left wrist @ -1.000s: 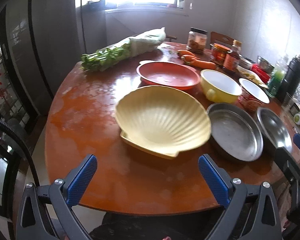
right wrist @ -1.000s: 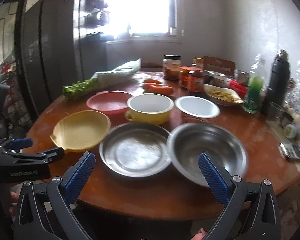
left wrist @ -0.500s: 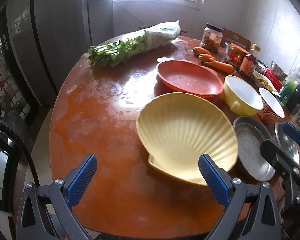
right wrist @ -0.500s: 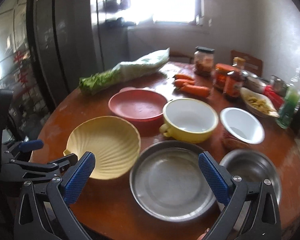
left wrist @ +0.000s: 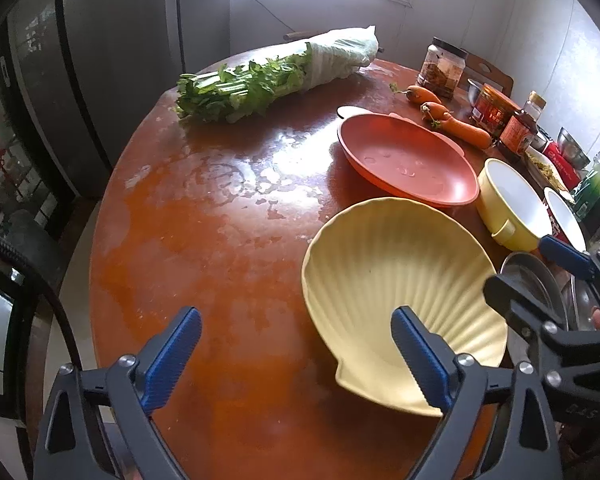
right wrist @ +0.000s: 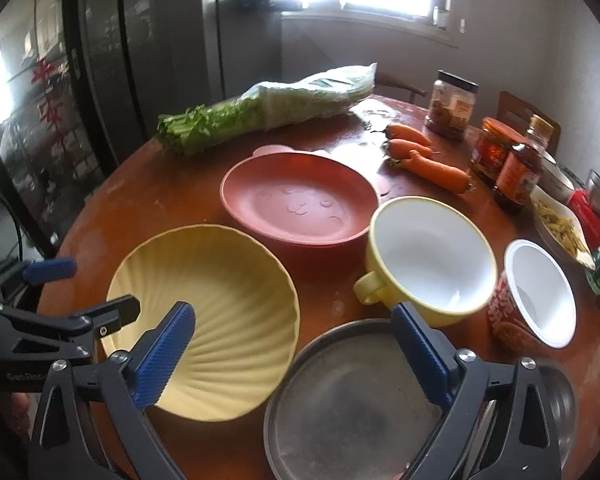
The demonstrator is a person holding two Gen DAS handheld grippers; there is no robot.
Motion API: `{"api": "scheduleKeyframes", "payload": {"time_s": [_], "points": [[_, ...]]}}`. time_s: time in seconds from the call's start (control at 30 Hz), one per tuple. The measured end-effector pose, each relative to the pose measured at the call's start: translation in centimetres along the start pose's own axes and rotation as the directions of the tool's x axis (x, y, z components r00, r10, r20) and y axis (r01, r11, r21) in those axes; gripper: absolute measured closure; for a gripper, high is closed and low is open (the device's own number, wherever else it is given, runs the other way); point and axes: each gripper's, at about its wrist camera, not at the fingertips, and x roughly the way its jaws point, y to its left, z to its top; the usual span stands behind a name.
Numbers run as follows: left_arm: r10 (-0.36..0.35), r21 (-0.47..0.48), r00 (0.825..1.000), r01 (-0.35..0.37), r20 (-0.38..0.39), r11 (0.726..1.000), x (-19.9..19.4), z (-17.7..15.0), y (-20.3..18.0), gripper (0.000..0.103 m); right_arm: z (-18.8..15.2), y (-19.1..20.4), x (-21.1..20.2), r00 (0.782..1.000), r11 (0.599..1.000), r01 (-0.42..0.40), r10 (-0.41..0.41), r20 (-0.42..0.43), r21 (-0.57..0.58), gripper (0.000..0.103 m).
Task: Organize plates and bowls
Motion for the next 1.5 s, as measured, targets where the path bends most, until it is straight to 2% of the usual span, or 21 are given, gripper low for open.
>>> {"api": "scheduleKeyframes", "payload": {"time_s": [0.07, 0.13, 0.17, 0.23, 0.5, 0.7, 0.97, 1.27, 1.5], "points": [[-0.002, 0.003, 1.000, 0.002, -0.008, 1.000, 0.3, 0.2, 0.0, 0.011, 0.1, 0.1, 0.4, 1.000, 1.000, -0.012, 0.012, -0.005, 0.002, 0.016], [-0.009, 0.007, 1.000, 0.009, -0.011, 1.000, 0.4, 0.3, -0.1, 0.015, 0.2, 0.1, 0.8, 1.000, 1.000, -0.018, 0.018, -0.012, -0.001, 0.031], [-0.014, 0.009, 1.000, 0.014, -0.011, 1.000, 0.4, 0.4, -0.1, 0.017, 0.3, 0.0, 1.1, 1.000, 1.000, -0.016, 0.016, -0.021, -0.007, 0.034], [-0.035, 0.011, 0.999, 0.035, -0.015, 0.999, 0.6, 0.5, -0.2, 0.030, 0.4, 0.1, 1.5, 0.999, 1.000, -0.019, 0.018, -0.030, -0.015, 0.043], [-0.067, 0.034, 0.997, 0.069, -0.043, 0.997, 1.3, 0.5, -1.0, 0.052, 0.4, 0.5, 2.3, 0.998, 0.999, -0.026, 0.024, -0.052, -0.037, 0.062], [-0.084, 0.051, 0.995, 0.086, -0.048, 0.995, 1.6, 0.2, -1.6, 0.068, 0.3, 0.5, 3.6, 0.996, 0.999, -0.040, 0.036, -0.084, -0.037, 0.081], [-0.056, 0.028, 0.998, 0.057, -0.034, 0.998, 1.0, 0.3, -0.1, 0.068, 0.5, 1.1, 2.9, 0.994, 0.996, -0.083, 0.082, -0.074, -0.023, 0.081], [0.015, -0.001, 1.000, -0.015, -0.008, 1.000, -0.5, -0.3, 3.4, 0.068, 1.3, 5.1, 2.3, 0.988, 0.987, -0.143, 0.139, -0.069, -0.070, 0.081], [0.017, -0.002, 1.000, -0.017, -0.018, 1.000, -0.1, -0.5, 3.9, 0.068, 0.2, 6.4, 2.6, 0.984, 0.985, -0.157, 0.150, -0.091, -0.075, 0.081]]}}
